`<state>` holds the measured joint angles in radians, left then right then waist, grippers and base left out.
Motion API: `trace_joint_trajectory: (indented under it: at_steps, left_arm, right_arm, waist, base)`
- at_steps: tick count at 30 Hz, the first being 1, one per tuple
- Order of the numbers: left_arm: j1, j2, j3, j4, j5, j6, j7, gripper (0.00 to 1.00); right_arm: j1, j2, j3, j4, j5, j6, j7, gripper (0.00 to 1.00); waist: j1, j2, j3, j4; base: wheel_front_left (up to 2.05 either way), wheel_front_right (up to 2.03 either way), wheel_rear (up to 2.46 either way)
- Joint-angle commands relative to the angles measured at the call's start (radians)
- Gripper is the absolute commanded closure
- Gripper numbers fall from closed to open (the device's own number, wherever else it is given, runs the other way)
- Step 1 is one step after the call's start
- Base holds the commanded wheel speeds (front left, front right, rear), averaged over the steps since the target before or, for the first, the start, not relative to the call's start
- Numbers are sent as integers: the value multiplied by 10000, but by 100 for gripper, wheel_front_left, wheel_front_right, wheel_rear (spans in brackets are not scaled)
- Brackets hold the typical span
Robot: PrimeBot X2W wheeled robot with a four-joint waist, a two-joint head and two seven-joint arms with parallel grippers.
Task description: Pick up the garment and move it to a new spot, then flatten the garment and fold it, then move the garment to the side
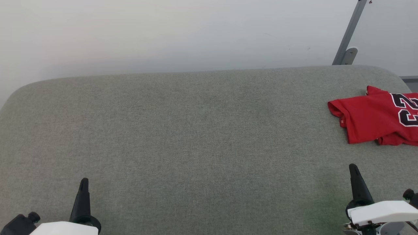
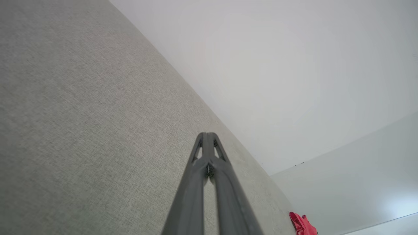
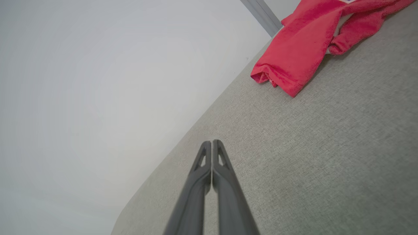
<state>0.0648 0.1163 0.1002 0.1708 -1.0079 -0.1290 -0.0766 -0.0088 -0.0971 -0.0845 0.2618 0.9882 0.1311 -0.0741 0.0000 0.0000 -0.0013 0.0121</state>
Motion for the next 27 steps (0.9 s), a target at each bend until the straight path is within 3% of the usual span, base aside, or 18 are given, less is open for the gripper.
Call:
trace_joint_trajectory:
  at_steps: [1,27]
  left_arm:
    - [-233,21,52,-68,-241,-13,72,100]
    - [-905,-248,84,256,-2631,-19,820,100]
  right_arm:
    - [-203,2,-36,-155,224,-1,96,100]
    - [-557,193,-149,-183,2688,-2,836,100]
  waist:
    - [0,0,0,-1]
    - [0,0,15,-40]
  base:
    - [0,0,0]
    - [0,0,0]
